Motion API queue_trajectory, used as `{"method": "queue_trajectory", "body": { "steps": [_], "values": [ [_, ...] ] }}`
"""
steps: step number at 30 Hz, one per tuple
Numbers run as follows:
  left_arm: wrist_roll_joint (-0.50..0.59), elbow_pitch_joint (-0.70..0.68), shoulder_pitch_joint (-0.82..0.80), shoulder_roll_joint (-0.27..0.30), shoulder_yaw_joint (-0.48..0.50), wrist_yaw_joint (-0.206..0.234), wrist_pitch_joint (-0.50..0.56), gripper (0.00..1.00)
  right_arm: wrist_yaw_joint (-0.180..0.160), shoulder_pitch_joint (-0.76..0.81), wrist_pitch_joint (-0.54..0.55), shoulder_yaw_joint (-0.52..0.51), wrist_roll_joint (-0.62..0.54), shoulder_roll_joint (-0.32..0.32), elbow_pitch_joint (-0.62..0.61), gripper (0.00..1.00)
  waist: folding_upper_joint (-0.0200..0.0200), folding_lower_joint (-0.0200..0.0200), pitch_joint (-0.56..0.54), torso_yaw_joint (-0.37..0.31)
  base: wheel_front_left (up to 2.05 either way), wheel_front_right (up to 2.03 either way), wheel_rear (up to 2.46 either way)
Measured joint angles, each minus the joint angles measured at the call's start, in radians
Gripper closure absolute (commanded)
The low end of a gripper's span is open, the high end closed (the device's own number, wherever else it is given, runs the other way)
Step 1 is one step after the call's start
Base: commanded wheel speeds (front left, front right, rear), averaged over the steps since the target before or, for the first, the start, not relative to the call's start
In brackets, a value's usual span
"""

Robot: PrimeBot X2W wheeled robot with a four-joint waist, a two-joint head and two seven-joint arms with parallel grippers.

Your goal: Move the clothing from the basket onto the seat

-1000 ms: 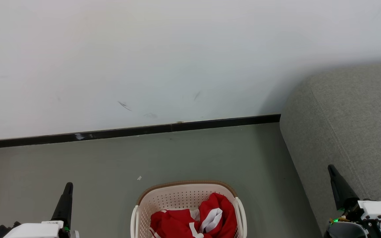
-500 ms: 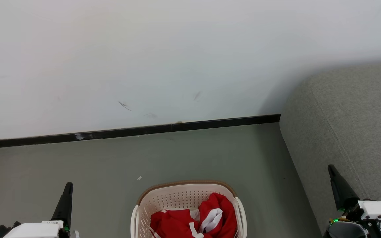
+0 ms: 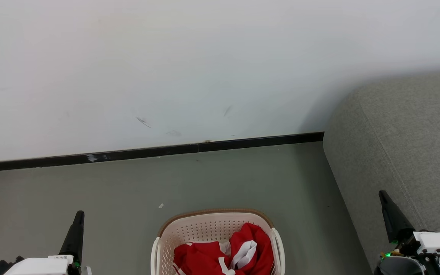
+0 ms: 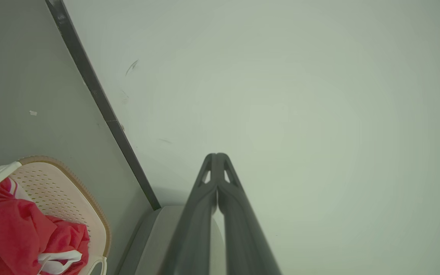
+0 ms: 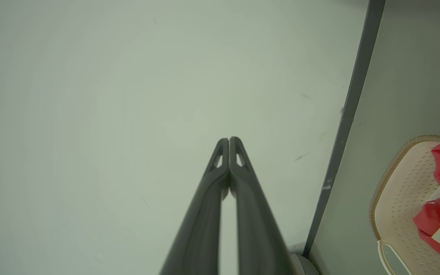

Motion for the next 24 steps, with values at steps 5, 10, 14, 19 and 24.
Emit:
{"method": "queue_trajectory", "body": {
  "steps": [5,10,14,19,24],
  "values": [
    [0.0,0.0,0.0,0.0,0.0,0.0,0.0,1.0,0.0,0.0,0.0,0.0,0.0,0.0,0.0,1.0,0.0,0.0001,0.0,0.0,0.0,0.0,0.0],
    [0.0,0.0,0.0,0.0,0.0,0.0,0.0,1.0,0.0,0.0,0.0,0.0,0.0,0.0,0.0,1.0,0.0,0.0,0.0,0.0,0.0,0.0,0.0],
    [0.0,0.0,0.0,0.0,0.0,0.0,0.0,1.0,0.0,0.0,0.0,-0.001,0.0,0.0,0.0,1.0,0.0,0.0,0.0,0.0,0.0,0.0,0.0],
    [0.0,0.0,0.0,0.0,0.0,0.0,0.0,1.0,0.0,0.0,0.0,-0.001,0.0,0.0,0.0,1.0,0.0,0.0,0.0,0.0,0.0,0.0,0.0],
    [0.0,0.0,0.0,0.0,0.0,0.0,0.0,1.0,0.0,0.0,0.0,-0.001,0.0,0.0,0.0,1.0,0.0,0.0,0.0,0.0,0.0,0.0,0.0]
  ]
}}
